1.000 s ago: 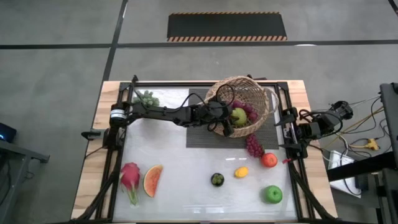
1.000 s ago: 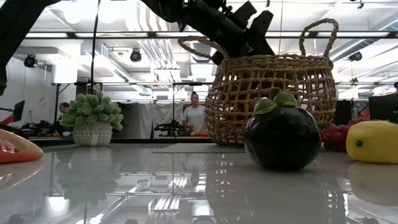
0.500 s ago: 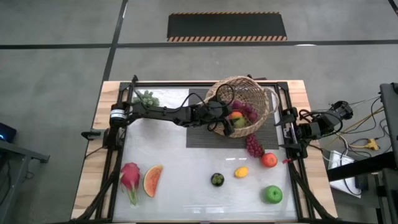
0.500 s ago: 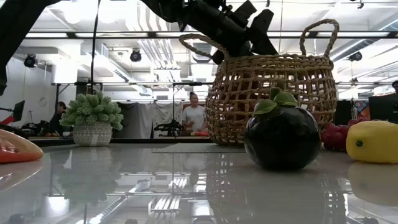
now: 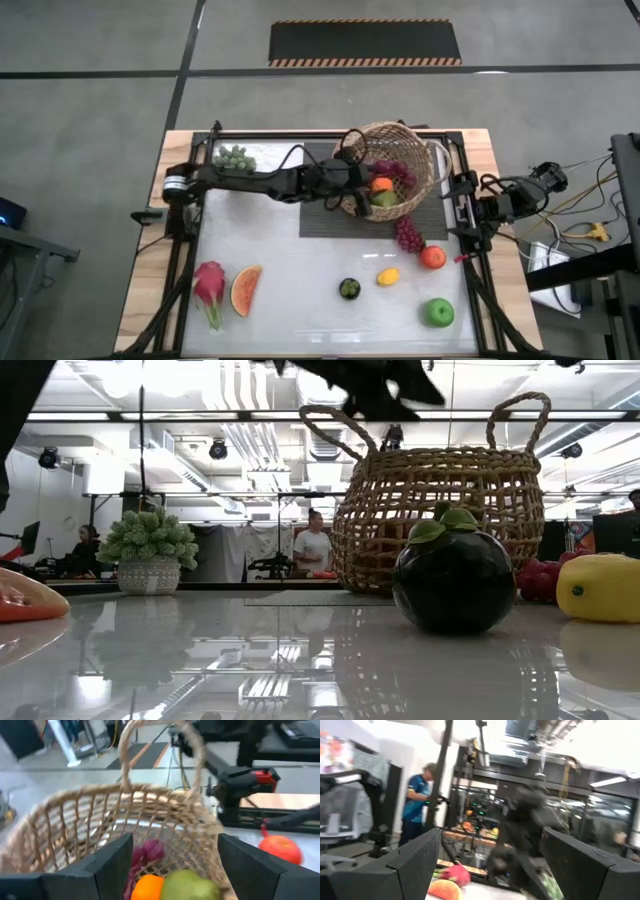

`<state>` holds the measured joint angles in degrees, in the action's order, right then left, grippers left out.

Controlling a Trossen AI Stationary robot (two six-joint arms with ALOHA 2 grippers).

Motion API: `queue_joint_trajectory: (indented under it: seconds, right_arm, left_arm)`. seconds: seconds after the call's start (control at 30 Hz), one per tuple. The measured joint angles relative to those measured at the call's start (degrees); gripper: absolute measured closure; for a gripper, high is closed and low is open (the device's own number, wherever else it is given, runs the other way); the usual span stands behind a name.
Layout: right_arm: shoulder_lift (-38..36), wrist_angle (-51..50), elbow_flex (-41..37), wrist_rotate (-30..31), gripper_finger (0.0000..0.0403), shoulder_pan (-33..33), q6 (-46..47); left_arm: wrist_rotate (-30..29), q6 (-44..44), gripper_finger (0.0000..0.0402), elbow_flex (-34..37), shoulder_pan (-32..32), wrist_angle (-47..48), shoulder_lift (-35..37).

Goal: Build produce basket
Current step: Put the mangosteen into the brown basket

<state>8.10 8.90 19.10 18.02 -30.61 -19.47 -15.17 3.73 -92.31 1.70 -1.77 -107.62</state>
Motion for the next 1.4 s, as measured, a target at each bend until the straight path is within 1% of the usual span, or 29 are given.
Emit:
queue_joint_trajectory:
  seconds: [0.1,0.3,0.43,0.57,0.73,0.87,1.03,1.2,1.3,1.4]
  right_arm:
    - [0.3,-0.5,0.0,2.9,0.0074,0.0,0.0]
    - [1.1,-0.5,0.0,3.1,0.0074,0.0,0.6]
    - [1.1,-0.4,0.0,3.0,0.0074,0.0,2.2]
    - [1.7,-0.4,0.4,3.0,0.0074,0.0,4.4]
    - [5.2,-0.4,1.1,3.0,0.0074,0.0,7.4]
    - [9.4,-0.4,1.9,3.0,0.0074,0.0,10.9]
    - [16.1,-0.5,4.8,3.0,0.0074,0.0,14.6]
    - [24.5,-1.5,9.4,2.8,0.0074,-0.5,17.2]
    - [29.5,-3.2,13.1,2.8,0.0074,-1.3,18.8]
    - [34.2,-7.3,17.5,2.8,0.0074,-2.5,21.7]
  left_arm:
    - [0.0,3.9,0.0130,0.3,-2.5,0.7,3.4]
    - [0.2,11.0,0.0130,1.3,-10.4,5.7,7.9]
    - [0.2,14.3,0.0130,5.6,-16.3,6.7,10.4]
    - [0.2,14.7,0.0130,12.0,-21.2,6.2,13.0]
    - [-3.7,13.2,0.0130,20.8,-23.6,0.0,18.2]
    - [-3.9,13.1,0.0130,28.0,-23.7,-6.6,23.6]
    - [-4.9,13.2,0.0130,36.5,-23.4,-16.9,29.6]
    - [-6.5,13.2,0.0130,44.1,-23.4,-24.9,33.8]
    - [-6.6,13.1,0.0130,47.1,-23.4,-28.7,35.7]
    - [-6.8,13.1,0.0130,49.0,-23.4,-30.2,36.8]
